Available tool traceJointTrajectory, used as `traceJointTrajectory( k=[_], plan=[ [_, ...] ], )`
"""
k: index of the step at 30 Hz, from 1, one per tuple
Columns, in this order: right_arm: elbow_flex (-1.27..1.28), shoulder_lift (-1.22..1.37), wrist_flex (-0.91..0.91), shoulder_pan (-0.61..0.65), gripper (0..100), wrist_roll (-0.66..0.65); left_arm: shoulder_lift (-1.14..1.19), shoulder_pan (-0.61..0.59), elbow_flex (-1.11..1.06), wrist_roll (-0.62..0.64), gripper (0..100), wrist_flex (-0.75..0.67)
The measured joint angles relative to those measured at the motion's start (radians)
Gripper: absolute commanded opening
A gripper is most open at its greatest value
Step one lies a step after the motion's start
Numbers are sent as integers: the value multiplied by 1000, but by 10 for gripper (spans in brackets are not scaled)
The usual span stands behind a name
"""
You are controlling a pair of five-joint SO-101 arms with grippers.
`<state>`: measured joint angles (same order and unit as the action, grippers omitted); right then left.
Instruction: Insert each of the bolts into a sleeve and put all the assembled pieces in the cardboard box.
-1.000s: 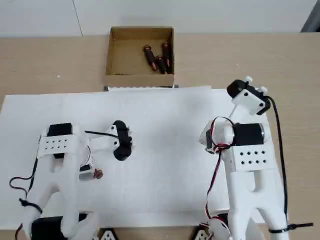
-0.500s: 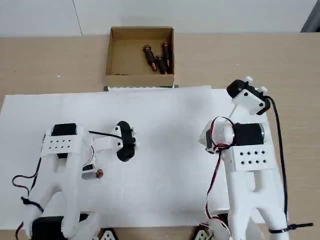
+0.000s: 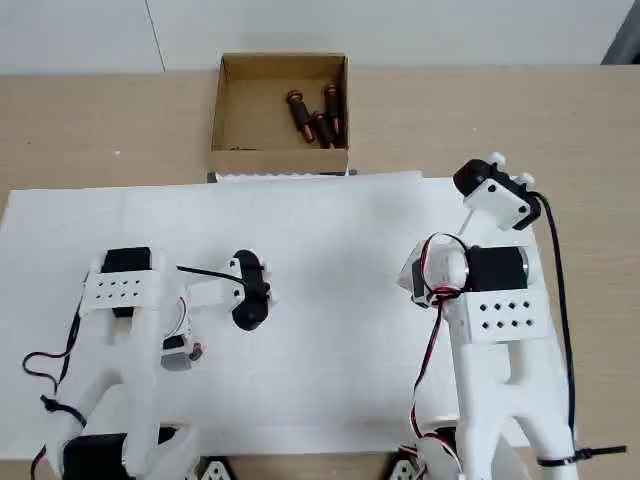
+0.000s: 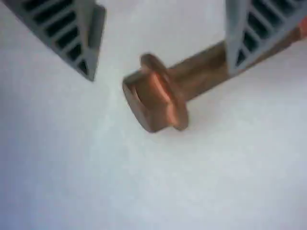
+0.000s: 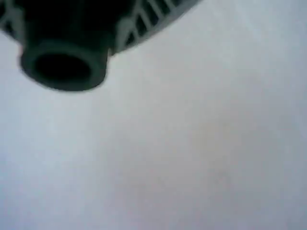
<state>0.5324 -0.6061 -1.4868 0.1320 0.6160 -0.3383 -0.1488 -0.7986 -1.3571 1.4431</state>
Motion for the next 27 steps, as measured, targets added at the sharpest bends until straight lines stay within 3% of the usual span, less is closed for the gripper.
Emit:
traceJointTrajectory(
  k=[12, 19, 27],
  plan=[
    [0, 0, 0, 0, 3, 0, 0, 3, -18, 0, 164, -95],
    [0, 0, 0, 0, 3, 0, 61, 9, -28, 0, 28, -121],
    [0, 0, 0, 0, 3, 0, 74, 9, -25, 0, 11, -118]
  ],
)
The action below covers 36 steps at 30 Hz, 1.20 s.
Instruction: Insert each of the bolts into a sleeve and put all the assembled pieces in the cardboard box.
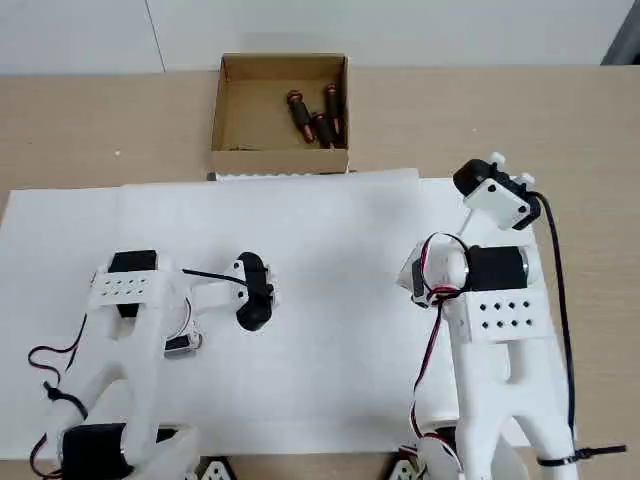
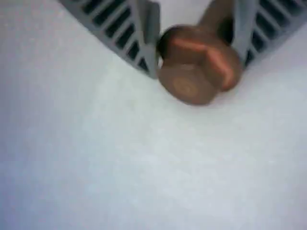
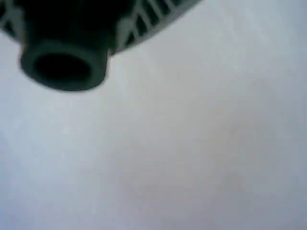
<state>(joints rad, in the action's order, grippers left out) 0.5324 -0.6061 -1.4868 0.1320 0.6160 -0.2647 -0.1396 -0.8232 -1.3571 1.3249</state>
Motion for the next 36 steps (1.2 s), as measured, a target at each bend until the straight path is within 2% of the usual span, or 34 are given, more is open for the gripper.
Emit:
traceJointTrajectory(
  k=[8, 13, 17, 36],
  plan=[
    [0, 0, 0, 0, 3, 0, 14, -3, 51, 0, 31, 8],
    [0, 0, 0, 0, 3, 0, 15, -5, 153, 0, 133, 146],
    [0, 0, 0, 0, 3, 0, 15, -3, 181, 0, 137, 242],
    [0, 0, 0, 0, 3, 0, 18, -38, 141, 0, 137, 252]
  ],
)
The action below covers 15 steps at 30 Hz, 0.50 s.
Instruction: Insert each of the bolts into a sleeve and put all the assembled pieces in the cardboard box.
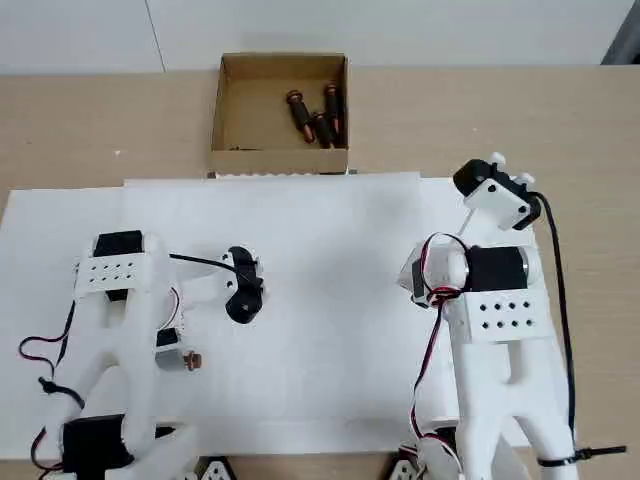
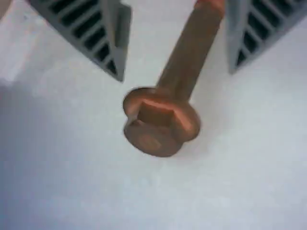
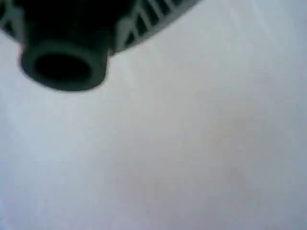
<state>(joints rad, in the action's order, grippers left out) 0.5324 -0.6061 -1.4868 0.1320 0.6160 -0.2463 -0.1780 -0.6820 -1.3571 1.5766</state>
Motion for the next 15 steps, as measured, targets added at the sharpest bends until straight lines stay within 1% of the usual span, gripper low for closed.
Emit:
traceJointTrajectory(
  k=[4, 10, 15],
  plan=[
    [0, 0, 0, 0, 3, 0, 0, 0, -38, 0, 129, -15],
    [0, 0, 0, 0, 3, 0, 0, 0, -101, 0, 2, -94],
    [0, 0, 0, 0, 3, 0, 2, 0, -104, 0, 5, -104]
  ],
)
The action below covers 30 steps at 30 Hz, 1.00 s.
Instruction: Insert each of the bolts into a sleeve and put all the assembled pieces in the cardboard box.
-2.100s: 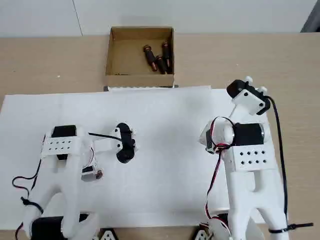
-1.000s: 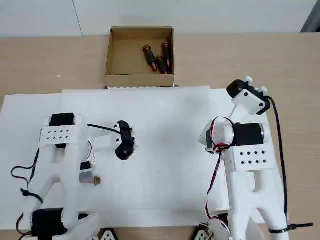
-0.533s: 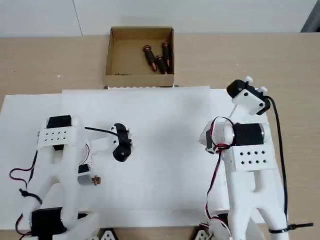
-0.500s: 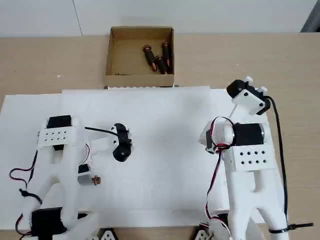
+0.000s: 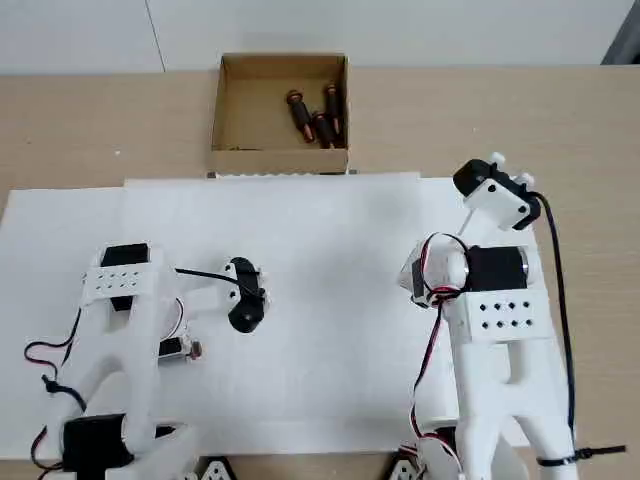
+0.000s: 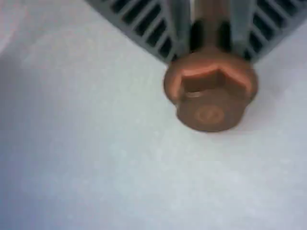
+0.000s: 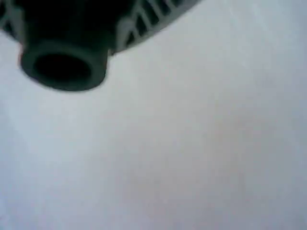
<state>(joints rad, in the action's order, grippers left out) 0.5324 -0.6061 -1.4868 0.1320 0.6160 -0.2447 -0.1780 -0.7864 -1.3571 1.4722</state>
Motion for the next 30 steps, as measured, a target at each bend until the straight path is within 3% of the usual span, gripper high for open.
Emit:
traceJointTrajectory(
  k=[7, 14, 20, 24, 30],
  plan=[
    [-37, 0, -9, 0, 3, 0, 0, 0, 15, 0, 5, 9],
    [-138, 0, -110, 0, 3, 0, 2, 98, 253, 0, 5, 219],
    [-239, 0, -189, 18, 3, -3, 2, 172, 427, 9, 5, 247],
    [-290, -5, -203, 78, 3, -38, 2, 235, 546, 132, 5, 250],
    [-333, -147, -204, 124, 3, -107, -117, 354, 664, 473, 5, 252]
  ],
)
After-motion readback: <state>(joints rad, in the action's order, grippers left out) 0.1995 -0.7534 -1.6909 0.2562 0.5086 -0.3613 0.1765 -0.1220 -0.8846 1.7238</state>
